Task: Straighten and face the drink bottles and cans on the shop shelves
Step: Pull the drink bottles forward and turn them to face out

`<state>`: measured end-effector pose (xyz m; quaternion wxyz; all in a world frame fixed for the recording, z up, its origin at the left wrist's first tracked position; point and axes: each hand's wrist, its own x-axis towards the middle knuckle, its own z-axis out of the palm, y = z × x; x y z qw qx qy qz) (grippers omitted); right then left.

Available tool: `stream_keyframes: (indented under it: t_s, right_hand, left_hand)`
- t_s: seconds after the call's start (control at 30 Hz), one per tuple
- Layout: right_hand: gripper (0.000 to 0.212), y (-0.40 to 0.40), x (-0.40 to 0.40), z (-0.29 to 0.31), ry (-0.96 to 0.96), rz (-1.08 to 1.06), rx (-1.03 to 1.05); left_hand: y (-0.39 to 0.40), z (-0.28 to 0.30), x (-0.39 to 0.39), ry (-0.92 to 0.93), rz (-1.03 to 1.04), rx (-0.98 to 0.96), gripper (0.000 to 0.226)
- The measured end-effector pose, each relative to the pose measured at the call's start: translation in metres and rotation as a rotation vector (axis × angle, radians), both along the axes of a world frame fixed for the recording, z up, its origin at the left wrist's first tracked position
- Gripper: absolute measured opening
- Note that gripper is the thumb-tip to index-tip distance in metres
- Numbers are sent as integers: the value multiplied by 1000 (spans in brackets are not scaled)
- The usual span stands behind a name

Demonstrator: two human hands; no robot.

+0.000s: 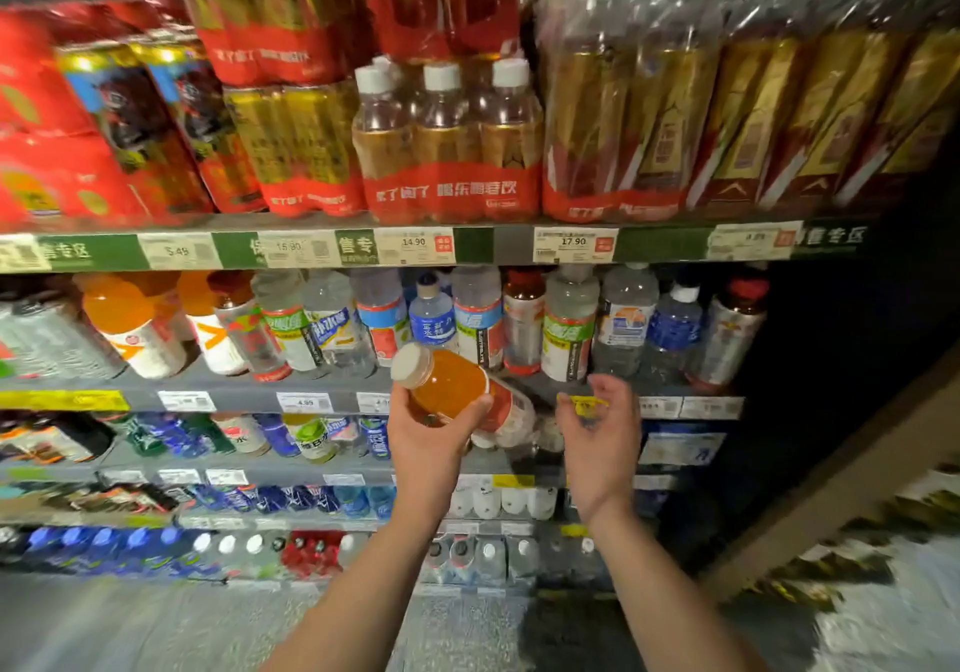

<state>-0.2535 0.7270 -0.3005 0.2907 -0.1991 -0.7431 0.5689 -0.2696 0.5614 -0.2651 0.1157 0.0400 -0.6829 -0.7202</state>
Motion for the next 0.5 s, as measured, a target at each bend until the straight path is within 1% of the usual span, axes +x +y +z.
stream_keyframes:
  t_s: [0.13,0.23,0.33,0.5]
  right_hand:
    - [31,-49,-11,17,27,91,-11]
    - [29,-93,-19,19,28,148,-43]
    - [27,-145,-29,18,7,184,-56]
    - [25,-240,-55,15,-48,221,-28]
  left_hand:
    - [-46,1,-4,10,42,33,77]
    - [-89,1,-8,35,65,25,66]
    - [-142,-3,-14,32,99,29,60]
    - [-246,-6,-32,3,116,39,61]
